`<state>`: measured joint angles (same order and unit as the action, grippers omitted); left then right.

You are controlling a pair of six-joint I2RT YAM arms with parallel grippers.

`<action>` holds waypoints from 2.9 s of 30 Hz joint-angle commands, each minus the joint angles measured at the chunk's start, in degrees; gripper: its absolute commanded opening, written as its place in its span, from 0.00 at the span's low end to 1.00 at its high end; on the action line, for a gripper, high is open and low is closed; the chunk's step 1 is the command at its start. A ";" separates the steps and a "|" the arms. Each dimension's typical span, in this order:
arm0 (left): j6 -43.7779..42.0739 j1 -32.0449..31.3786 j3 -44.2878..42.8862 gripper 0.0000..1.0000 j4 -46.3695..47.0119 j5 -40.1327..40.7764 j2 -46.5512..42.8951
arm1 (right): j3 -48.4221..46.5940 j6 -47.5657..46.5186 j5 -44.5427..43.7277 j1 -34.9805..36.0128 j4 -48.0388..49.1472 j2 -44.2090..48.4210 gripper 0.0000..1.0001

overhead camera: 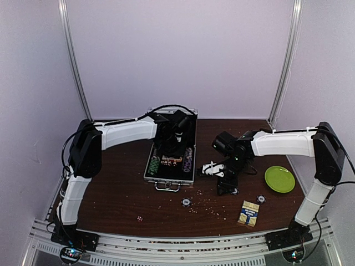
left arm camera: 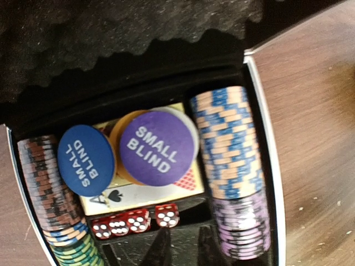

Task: Pack up texas hold em set

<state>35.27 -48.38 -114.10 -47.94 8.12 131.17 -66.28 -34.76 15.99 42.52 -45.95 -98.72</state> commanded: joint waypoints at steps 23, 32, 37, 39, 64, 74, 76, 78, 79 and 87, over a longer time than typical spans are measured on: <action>0.50 2.11 0.44 0.01 -1.06 2.40 2.99 | -1.49 -0.65 -0.96 0.30 -1.57 -1.33 0.62; 0.41 1.92 1.16 0.00 -0.61 1.03 1.63 | -1.76 -0.74 -0.65 0.36 -1.94 -1.53 0.62; -2.95 -0.23 3.66 0.02 2.24 1.28 -6.44 | -1.72 -0.76 -0.63 0.29 -2.02 -1.39 0.61; -3.66 -1.70 6.53 0.07 2.28 2.25 -11.02 | -1.66 -0.76 -0.62 0.34 -2.03 -1.27 0.62; -3.87 -14.28 58.42 0.46 -2.31 -13.04 -43.70 | -2.10 -1.00 -0.34 0.44 -2.75 -2.18 0.61; -4.25 -15.11 58.47 0.42 -2.18 -9.68 -37.46 | -2.01 -0.92 -0.52 0.46 -2.74 -2.09 0.62; -4.07 -15.21 58.26 0.40 -1.91 -9.26 -36.46 | -2.01 -0.92 -0.60 0.46 -2.74 -2.18 0.62; -3.67 -15.17 58.12 0.39 -1.45 -9.47 -35.57 | -2.01 -0.92 -0.53 0.46 -2.81 -2.26 0.62; -3.21 -15.16 58.20 0.39 -1.19 -9.64 -35.29 | -2.01 -0.96 -0.52 0.46 -2.82 -2.32 0.62; 1.17 -15.16 58.63 0.37 0.46 -9.68 -33.09 | -2.10 -0.92 -0.51 0.46 -2.91 -2.52 0.62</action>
<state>33.58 -63.22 -55.92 -48.95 -2.13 96.86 -67.24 -34.83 16.03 42.74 -48.23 -100.36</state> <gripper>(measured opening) 0.372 0.618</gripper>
